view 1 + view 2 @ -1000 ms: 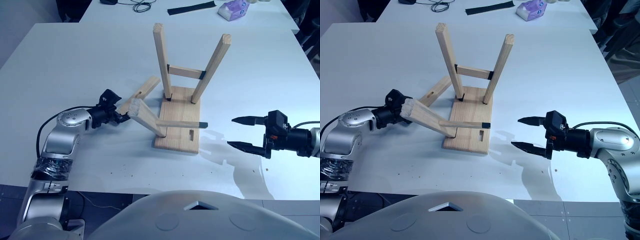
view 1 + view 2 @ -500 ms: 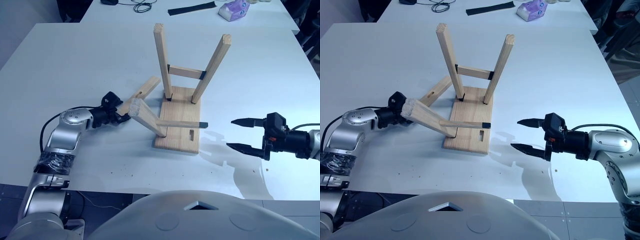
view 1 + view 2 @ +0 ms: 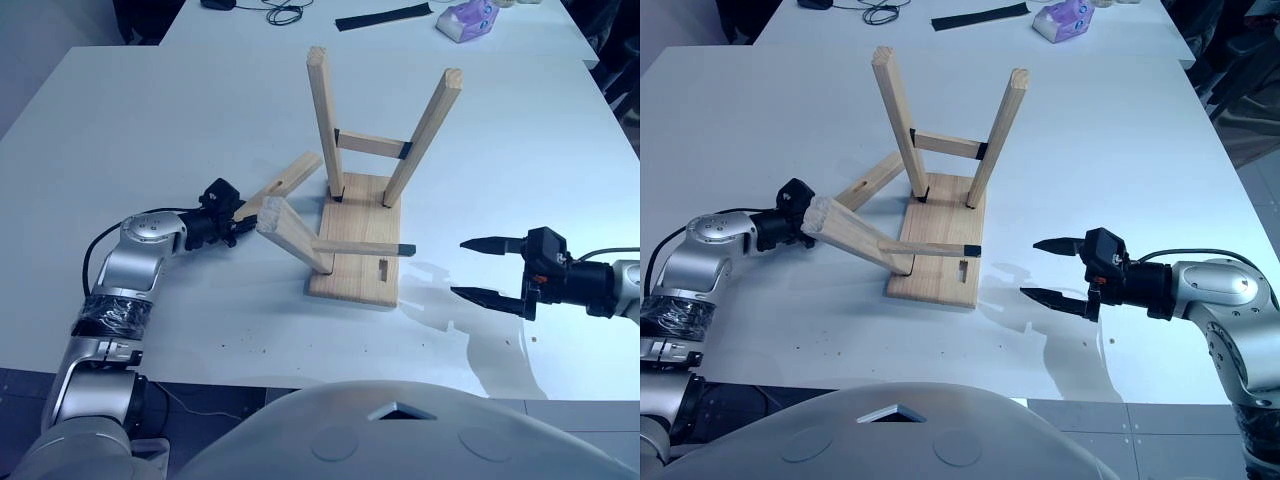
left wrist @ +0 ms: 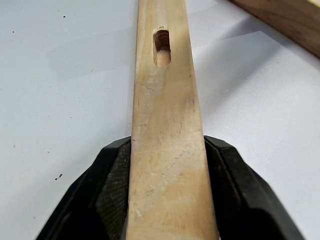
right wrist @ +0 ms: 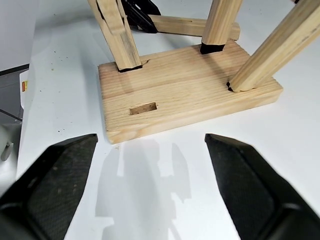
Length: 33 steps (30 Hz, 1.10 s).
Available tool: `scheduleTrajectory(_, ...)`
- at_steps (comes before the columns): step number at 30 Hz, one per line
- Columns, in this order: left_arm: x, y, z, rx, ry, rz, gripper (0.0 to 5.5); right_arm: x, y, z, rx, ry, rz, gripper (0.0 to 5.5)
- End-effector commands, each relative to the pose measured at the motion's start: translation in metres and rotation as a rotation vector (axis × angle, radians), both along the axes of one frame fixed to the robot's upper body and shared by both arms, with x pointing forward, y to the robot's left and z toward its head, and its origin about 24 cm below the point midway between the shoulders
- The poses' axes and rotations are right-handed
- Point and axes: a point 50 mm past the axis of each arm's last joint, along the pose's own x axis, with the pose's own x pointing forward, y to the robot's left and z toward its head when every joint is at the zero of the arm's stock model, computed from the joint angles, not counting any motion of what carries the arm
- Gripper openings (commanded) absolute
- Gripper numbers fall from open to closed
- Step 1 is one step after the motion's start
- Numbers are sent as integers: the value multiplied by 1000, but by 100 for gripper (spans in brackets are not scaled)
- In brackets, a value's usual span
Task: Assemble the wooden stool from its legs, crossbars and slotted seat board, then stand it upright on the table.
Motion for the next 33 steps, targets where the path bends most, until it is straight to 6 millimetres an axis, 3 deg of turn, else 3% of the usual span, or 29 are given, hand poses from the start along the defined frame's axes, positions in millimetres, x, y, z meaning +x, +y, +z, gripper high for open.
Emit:
scheduleTrajectory(1,0,-1,-3,-8,13,32,206,5,-2,2,-28,-25,3,398)
scheduleTrajectory(11,33,24,50,-71,-226,222,206,14,-15,0,-66,-48,-47,398)
scheduleTrajectory(16,45,26,98,-180,-430,213,206,23,-29,2,-71,-55,-100,398)
scheduleTrajectory(20,38,7,156,-411,-588,12,206,30,-40,4,-66,-64,-140,398)
scheduleTrajectory(26,20,-38,216,-625,-653,-380,206,43,-42,25,44,-100,-155,398)
scheduleTrajectory(29,6,-72,224,-675,-604,-579,206,51,-36,50,162,-134,-123,398)
scheduleTrajectory(33,-12,-106,210,-699,-489,-741,206,59,-16,91,332,-194,-21,398)
